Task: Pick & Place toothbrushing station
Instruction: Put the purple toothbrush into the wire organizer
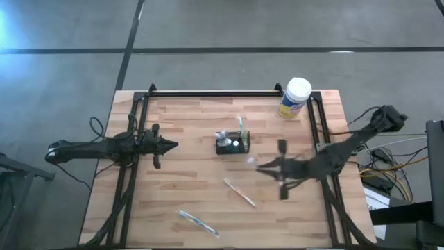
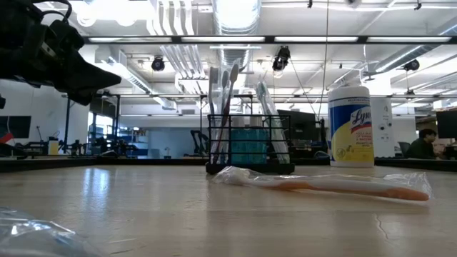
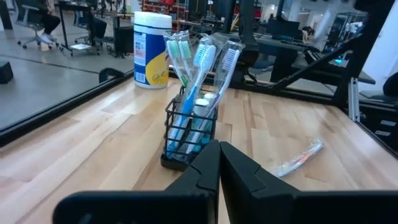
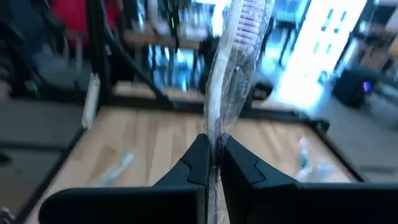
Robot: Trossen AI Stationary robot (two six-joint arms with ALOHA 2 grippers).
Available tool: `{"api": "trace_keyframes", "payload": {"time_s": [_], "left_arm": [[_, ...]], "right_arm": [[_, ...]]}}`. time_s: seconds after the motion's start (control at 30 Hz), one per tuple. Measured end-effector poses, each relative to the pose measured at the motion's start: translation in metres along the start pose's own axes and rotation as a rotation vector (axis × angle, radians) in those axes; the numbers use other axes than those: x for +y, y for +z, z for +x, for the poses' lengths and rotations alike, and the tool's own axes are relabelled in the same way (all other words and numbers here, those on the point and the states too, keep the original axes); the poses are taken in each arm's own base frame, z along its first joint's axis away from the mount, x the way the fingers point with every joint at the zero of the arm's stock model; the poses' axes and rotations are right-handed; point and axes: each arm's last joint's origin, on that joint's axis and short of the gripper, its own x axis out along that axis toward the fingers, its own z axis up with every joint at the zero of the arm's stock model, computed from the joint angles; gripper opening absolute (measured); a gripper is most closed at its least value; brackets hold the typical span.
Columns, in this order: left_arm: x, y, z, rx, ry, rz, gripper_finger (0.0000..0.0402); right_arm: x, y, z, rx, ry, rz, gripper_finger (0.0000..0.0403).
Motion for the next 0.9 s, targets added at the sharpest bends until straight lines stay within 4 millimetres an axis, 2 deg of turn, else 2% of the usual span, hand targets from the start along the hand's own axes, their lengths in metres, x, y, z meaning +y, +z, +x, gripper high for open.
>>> {"api": "trace_keyframes", "payload": {"time_s": [0.2, 0.37, 0.53, 0.77, 0.9], "left_arm": [[-0.001, 0.006, 0.0, -0.058, -0.008, 0.036, 0.0012], [-0.002, 0.012, -0.001, -0.117, -0.014, 0.056, 0.0012], [-0.002, 0.012, -0.001, -0.124, -0.013, 0.075, 0.0012], [-0.002, 0.012, -0.001, -0.124, -0.023, 0.065, 0.0012], [-0.004, 0.012, -0.001, -0.115, -0.083, 0.029, 0.0012]], "right_arm": [[-0.033, -0.033, -0.043, -0.131, -0.011, 0.02, 0.0013], [-0.051, -0.058, -0.068, -0.209, -0.009, 0.046, 0.0013], [-0.06, -0.077, -0.081, -0.3, -0.02, 0.047, 0.0013], [-0.066, -0.11, -0.088, -0.363, -0.032, 0.05, 0.0013], [-0.067, -0.13, -0.09, -0.376, -0.037, 0.048, 0.0013]]}}
